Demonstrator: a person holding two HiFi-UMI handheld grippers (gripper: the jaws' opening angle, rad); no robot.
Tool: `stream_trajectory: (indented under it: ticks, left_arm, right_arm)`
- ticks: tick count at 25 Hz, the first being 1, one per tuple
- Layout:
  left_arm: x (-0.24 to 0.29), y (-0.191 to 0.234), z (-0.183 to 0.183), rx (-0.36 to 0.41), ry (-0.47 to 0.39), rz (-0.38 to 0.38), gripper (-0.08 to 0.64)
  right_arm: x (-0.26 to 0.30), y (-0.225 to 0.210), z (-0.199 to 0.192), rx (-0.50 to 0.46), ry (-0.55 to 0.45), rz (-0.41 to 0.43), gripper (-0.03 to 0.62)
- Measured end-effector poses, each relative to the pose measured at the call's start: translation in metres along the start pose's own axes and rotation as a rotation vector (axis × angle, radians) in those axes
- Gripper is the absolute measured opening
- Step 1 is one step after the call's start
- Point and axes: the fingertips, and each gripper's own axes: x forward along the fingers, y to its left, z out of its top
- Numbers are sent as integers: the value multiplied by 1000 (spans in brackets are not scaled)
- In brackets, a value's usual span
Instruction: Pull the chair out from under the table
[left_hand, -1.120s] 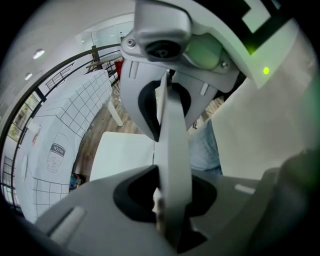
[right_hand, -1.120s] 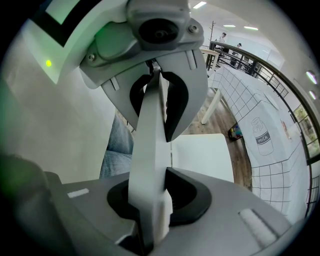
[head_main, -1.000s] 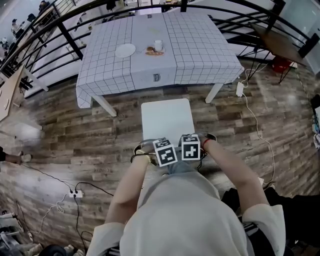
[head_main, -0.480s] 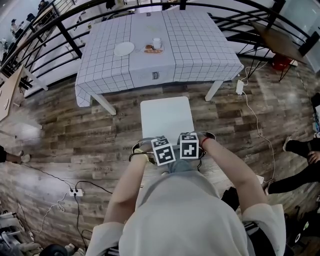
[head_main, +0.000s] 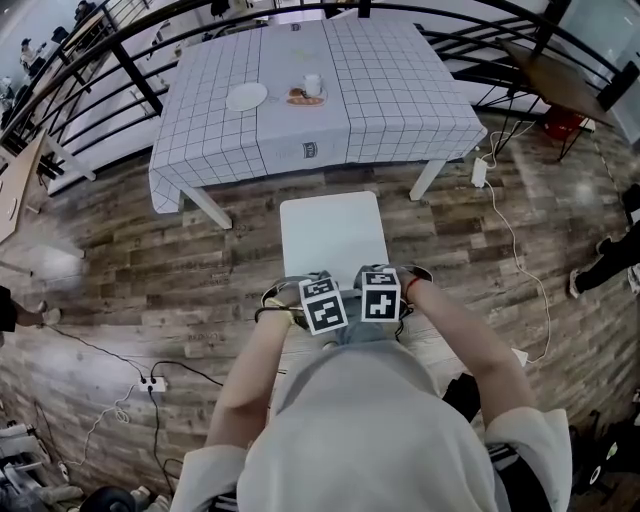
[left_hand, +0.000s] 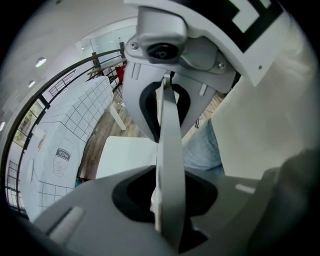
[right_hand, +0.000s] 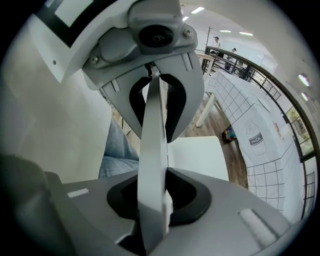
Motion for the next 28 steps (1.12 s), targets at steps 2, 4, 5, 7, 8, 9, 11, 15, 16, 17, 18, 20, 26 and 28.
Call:
stream_trajectory:
  ticks: [2, 4, 5, 7, 8, 9, 11, 15, 16, 17, 18, 20, 26, 28]
  left_arm:
    - [-5, -1, 2, -21, -10, -8, 100]
    - [-11, -1, 5, -49, -25, -19, 98]
    - [-14, -1, 7, -59, -33, -22, 97]
    - [-19, 0, 7, -67, -37, -24, 97]
    - [-21, 0, 6, -66, -34, -24, 95]
    - [-23, 0, 5, -65, -32, -23, 94]
    - [-26, -1, 3, -66, -31, -20, 94]
    - [-31, -3, 2, -68, -29, -18, 94]
    - [-33, -3, 2, -67, -27, -19, 94]
    - [-36, -3, 2, -66, -26, -20, 94]
    - [-38, -3, 2, -65, -25, -21, 94]
    - [-42, -3, 2, -66, -25, -24, 94]
    - [-57, -2, 3, -80, -42, -30, 84]
    - [-62, -1, 4, -80, -47, -33, 84]
  right_arm:
    - [-6, 1, 2, 3, -18, -3, 83]
    - [-14, 1, 3, 4, -26, -9, 84]
    - [-17, 1, 3, 2, -26, -13, 84]
    - [-23, 0, 4, -5, -25, -23, 84]
    - [-25, 0, 5, -8, -24, -27, 84]
    - [-28, 0, 6, -10, -24, -30, 84]
    - [-33, 1, 7, -17, -21, -35, 83]
    - [-43, 4, 9, -27, -22, -45, 84]
    - [-45, 3, 10, -26, -25, -47, 84]
    - [-48, 3, 11, -22, -29, -48, 84]
    - [-50, 3, 11, -18, -32, -48, 84]
    - [-54, 2, 10, -9, -39, -48, 84]
    - [-63, 1, 10, -13, -41, -51, 81]
    - [-65, 1, 12, -14, -43, -48, 78]
